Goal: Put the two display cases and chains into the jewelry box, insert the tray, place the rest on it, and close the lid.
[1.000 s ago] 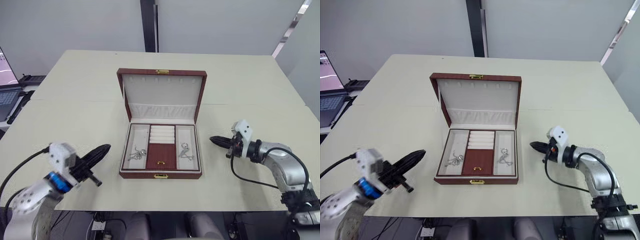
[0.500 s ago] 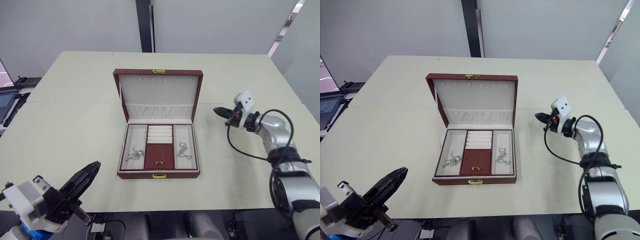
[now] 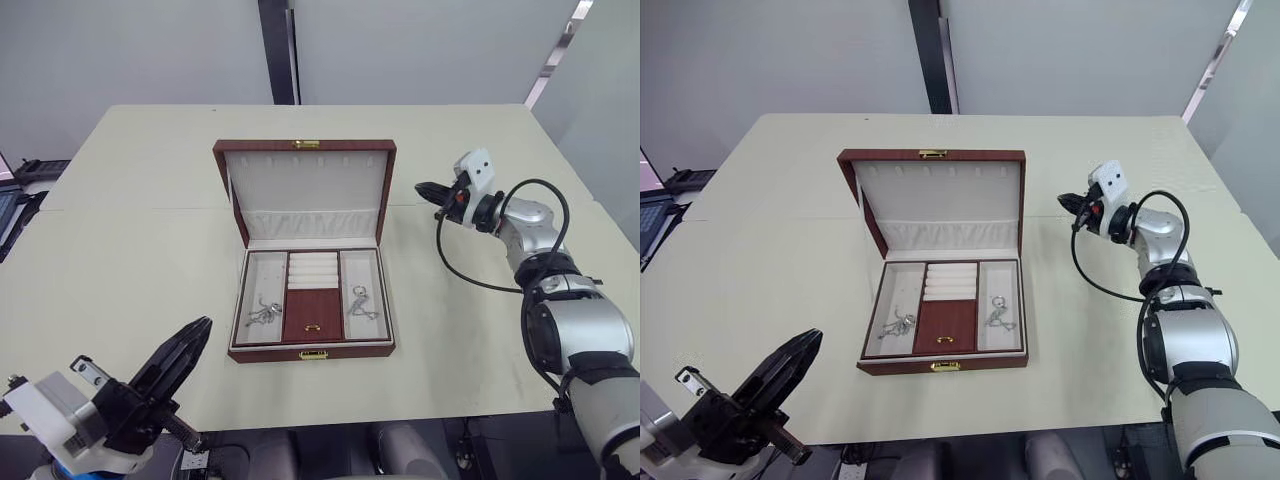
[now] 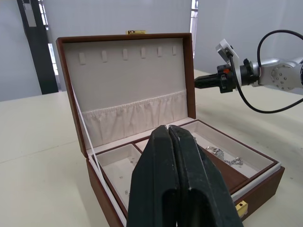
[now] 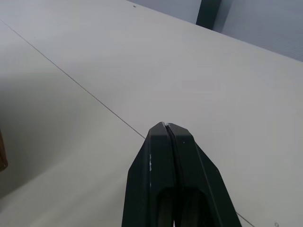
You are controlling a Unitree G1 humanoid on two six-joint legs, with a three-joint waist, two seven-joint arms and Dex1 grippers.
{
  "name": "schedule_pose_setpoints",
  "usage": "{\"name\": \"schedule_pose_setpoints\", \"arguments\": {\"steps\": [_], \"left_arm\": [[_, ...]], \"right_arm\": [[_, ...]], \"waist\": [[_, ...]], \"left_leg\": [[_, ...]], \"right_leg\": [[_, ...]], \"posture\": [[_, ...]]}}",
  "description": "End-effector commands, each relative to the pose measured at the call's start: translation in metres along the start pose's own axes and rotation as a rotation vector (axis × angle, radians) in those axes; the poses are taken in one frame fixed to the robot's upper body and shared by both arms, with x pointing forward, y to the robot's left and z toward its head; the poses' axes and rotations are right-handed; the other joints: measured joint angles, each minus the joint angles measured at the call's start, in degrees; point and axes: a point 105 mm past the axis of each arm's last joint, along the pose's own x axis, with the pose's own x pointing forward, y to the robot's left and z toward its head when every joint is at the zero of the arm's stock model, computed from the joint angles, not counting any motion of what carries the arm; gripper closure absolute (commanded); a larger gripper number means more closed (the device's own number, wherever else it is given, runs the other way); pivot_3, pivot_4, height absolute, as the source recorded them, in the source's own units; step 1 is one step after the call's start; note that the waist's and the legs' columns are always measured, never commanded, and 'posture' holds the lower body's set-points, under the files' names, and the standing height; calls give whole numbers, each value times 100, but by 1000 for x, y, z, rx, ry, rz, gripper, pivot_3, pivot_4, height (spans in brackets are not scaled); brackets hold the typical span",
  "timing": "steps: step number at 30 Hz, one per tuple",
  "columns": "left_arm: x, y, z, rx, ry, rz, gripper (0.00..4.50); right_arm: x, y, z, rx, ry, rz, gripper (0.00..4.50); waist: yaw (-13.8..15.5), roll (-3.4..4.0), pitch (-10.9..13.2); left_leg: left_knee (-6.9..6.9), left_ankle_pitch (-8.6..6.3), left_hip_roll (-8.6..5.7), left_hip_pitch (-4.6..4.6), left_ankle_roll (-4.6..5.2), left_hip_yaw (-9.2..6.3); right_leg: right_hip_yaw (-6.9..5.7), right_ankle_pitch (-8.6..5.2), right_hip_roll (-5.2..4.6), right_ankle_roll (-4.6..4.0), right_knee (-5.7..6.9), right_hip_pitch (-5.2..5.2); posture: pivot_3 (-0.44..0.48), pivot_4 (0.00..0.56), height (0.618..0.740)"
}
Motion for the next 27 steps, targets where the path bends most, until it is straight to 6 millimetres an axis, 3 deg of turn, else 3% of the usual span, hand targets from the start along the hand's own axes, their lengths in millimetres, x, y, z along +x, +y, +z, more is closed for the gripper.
{"name": "schedule_pose_setpoints", "arguments": {"steps": [1, 9, 18, 27], "left_arm": [[0, -4, 2, 13, -11, -30, 4500], [-5, -4, -6, 0, -4, -36, 4500], [-10, -6, -13, -9, 5, -32, 4500], [-3, -1, -11, -9, 6, -35, 4500]], "right_arm": [[11, -2, 40, -25, -122, -3, 4480], [26, 28, 67, 61, -228, 211, 4480], [3, 63, 45, 56, -133, 565, 4480], [-19, 83, 29, 11, -49, 722, 4480]], "waist": [[-12, 2, 1], [-52, 9, 5], [-55, 16, 10], [-81, 17, 10]], "left_leg": [[0, 0, 0, 0, 0, 1], [-1, 0, 1, -3, 0, -3], [-2, -2, 1, -2, 3, -3], [-1, -2, 2, -1, 3, -5]], "right_leg": [[1, 0, 0, 0, 0, 0], [-5, -1, 0, -2, 2, -1], [-6, -2, -1, -3, 2, 0], [-6, -2, 1, -3, 5, 0]], "posture": [[0, 150, 740], [0, 150, 740], [0, 150, 740], [0, 150, 740]]}}
